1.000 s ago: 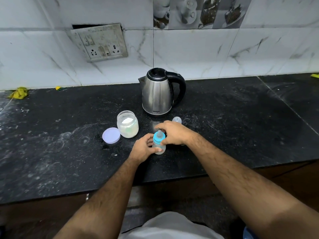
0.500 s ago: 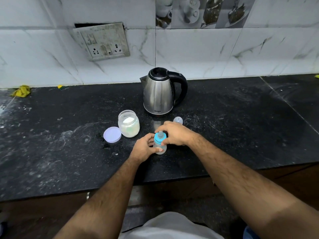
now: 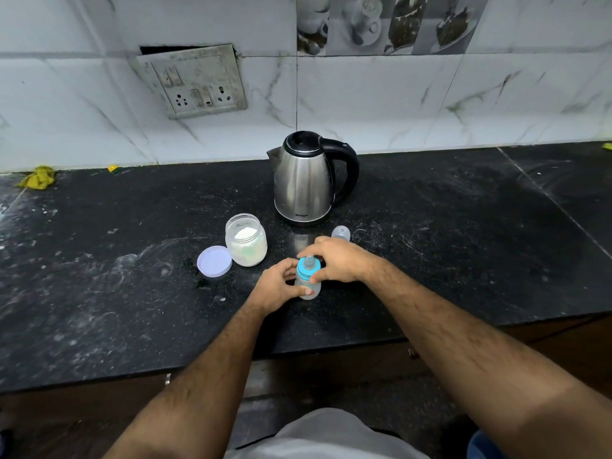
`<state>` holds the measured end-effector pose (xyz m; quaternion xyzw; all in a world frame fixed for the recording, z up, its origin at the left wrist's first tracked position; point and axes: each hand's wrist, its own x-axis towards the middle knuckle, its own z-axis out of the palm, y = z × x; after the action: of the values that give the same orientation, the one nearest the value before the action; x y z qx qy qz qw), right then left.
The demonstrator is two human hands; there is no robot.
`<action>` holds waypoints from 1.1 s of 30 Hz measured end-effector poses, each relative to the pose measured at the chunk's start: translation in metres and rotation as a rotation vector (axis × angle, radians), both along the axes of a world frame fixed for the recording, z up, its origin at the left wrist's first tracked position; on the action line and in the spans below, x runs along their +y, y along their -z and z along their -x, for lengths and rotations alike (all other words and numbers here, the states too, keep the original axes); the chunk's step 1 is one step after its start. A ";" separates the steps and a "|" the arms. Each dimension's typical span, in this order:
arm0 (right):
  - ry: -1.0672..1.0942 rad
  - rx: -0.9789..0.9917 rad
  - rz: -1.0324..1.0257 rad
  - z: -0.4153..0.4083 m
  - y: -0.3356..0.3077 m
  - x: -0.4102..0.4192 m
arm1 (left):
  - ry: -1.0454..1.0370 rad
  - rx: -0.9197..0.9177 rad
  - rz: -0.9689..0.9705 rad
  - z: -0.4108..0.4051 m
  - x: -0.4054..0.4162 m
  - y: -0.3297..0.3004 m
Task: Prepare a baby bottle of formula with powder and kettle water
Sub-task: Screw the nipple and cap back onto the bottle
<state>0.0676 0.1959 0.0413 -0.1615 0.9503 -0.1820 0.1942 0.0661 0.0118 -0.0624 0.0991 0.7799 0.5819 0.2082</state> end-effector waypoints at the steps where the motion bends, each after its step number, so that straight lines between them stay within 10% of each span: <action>1: 0.008 -0.004 0.023 0.001 0.004 0.001 | 0.002 -0.003 -0.005 -0.001 0.000 0.000; 33: 0.181 0.140 0.117 -0.026 0.032 -0.008 | -0.031 0.042 0.032 -0.007 0.008 0.002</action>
<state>0.0936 0.1882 0.0089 -0.0985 0.9599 -0.2423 0.1005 0.0728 0.0194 -0.0645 0.0958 0.7949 0.5701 0.1844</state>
